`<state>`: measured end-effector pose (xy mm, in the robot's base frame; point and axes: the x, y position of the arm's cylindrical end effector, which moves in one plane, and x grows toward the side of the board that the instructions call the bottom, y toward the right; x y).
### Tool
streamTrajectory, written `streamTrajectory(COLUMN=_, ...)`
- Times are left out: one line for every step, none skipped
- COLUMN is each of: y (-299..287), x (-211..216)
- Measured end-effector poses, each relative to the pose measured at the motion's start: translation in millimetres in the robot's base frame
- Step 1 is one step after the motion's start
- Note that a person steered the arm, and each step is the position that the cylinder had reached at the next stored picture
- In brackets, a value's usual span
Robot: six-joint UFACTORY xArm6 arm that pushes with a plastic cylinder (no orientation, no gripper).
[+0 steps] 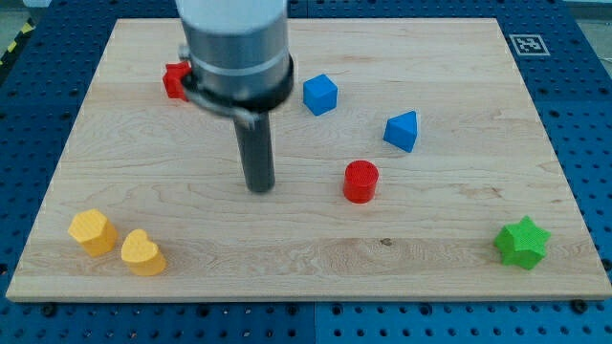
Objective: Push the green circle a bit up
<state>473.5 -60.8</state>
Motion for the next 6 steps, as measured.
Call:
streamTrajectory(y=0, x=-80)
streamTrajectory(y=0, x=-96)
streamTrajectory(y=-21, x=-97)
streamTrajectory(y=-40, x=-97)
streamTrajectory(y=-41, x=-107)
streamTrajectory(y=-42, x=-126)
